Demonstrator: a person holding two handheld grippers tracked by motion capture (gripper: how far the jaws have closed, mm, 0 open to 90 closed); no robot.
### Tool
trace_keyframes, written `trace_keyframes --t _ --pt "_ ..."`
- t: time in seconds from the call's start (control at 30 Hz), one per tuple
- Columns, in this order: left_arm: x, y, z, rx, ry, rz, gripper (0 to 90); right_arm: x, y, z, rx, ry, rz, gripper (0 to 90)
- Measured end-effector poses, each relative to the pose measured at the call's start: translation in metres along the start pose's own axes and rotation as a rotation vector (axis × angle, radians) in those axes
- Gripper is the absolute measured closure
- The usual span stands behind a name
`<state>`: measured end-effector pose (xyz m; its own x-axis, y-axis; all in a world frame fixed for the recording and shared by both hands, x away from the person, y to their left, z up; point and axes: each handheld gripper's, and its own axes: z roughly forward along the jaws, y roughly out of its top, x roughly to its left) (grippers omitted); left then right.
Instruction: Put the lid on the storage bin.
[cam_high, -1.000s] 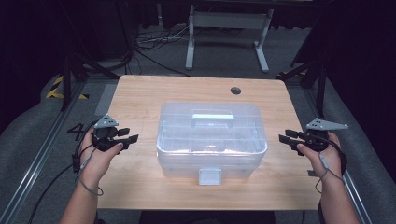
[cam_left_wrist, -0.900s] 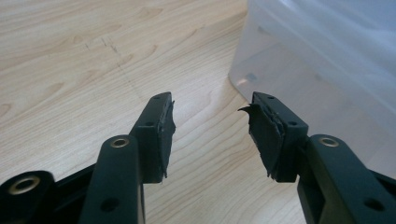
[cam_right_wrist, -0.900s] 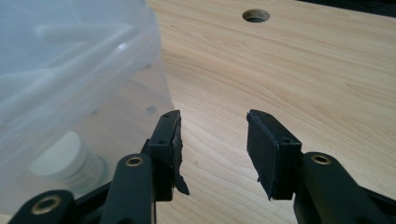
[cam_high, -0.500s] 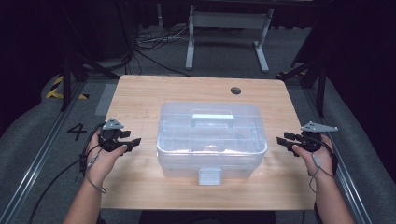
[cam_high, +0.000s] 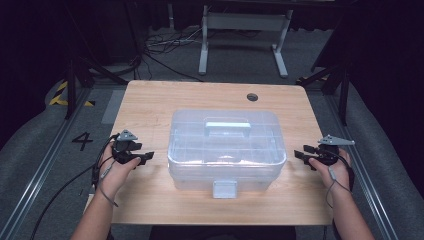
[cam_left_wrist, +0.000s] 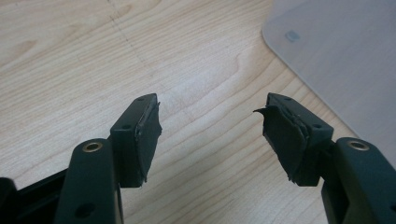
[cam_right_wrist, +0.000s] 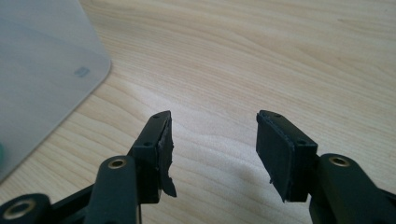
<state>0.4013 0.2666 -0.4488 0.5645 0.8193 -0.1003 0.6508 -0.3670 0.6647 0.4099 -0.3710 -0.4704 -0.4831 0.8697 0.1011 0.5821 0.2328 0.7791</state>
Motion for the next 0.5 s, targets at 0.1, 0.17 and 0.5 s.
trace_keyframes --t 0.1,0.17,0.5 --pt "-0.002 -0.001 0.005 0.016 -0.003 -0.011 37.0 0.0 -0.004 0.004 0.008 -0.017 0.004 43.0" --pt "-0.002 -0.001 0.007 0.024 0.003 -0.002 36.6 0.001 -0.006 0.007 0.017 -0.035 -0.009 42.1" --pt "-0.006 -0.004 0.016 0.022 0.037 -0.005 31.7 0.004 -0.009 0.015 0.029 -0.046 -0.027 37.9"
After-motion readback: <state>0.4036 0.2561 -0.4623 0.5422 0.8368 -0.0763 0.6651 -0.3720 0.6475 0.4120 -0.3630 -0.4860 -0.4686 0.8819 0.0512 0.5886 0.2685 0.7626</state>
